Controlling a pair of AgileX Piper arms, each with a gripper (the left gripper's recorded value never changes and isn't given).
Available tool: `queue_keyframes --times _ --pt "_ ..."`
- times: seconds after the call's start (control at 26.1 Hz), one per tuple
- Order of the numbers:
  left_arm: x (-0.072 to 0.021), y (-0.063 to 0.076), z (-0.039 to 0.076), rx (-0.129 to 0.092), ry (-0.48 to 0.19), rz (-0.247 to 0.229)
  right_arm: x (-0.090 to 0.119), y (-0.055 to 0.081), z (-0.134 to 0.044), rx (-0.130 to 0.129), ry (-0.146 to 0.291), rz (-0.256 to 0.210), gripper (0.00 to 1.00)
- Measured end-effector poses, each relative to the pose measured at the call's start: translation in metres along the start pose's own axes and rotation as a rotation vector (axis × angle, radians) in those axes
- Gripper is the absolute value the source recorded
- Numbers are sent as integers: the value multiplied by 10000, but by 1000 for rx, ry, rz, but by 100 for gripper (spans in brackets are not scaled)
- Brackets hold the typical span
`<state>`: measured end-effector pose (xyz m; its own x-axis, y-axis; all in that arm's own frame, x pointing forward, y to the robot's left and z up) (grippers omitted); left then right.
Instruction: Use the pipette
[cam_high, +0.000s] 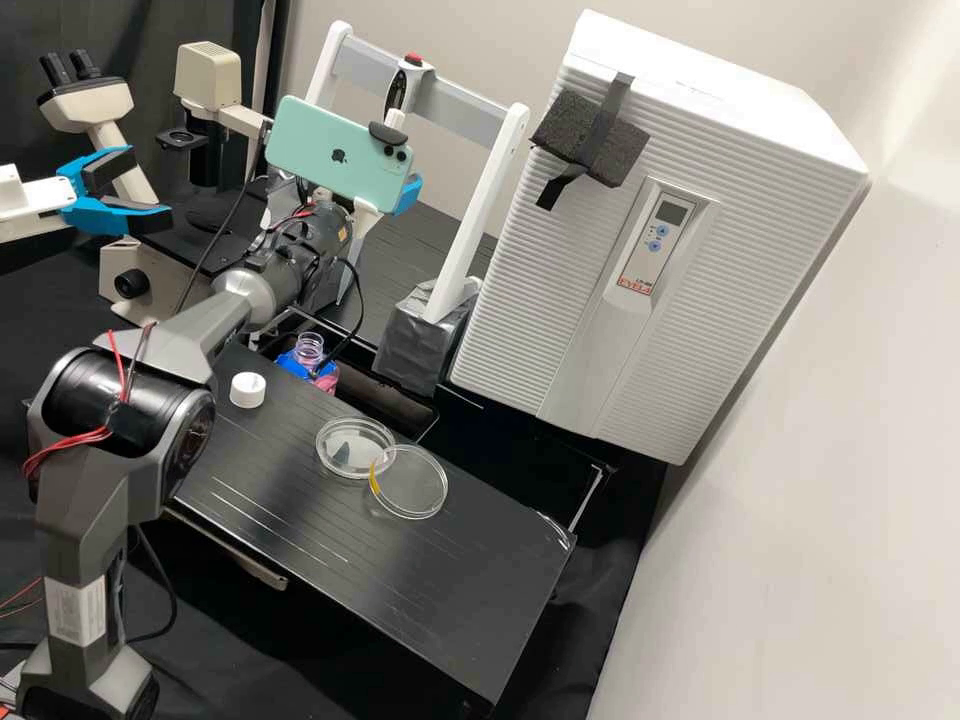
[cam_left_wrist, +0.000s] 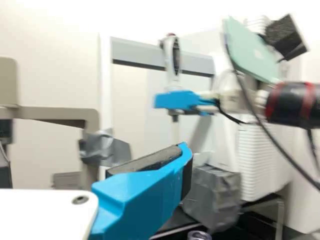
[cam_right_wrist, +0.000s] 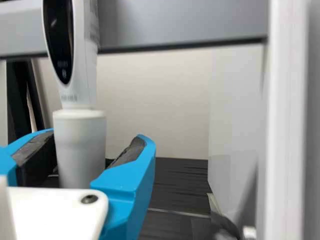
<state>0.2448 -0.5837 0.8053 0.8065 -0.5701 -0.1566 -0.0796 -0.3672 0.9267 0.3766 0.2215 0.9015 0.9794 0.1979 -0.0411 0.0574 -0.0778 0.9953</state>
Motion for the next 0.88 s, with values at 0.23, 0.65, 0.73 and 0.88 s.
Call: queue_keyframes --times 0.23,0.65,0.73,0.88 --pt "-160 -17 -17 68 151 43 -491 32 105 -3 49 135 100" --pt "-456 -398 93 268 347 4 -1450 -179 576 -26 77 441 100" --pt "-509 -492 94 252 368 -37 -1561 -261 695 -4 96 449 100" --pt "-543 -559 87 238 392 -66 -1702 -324 799 12 122 435 100"
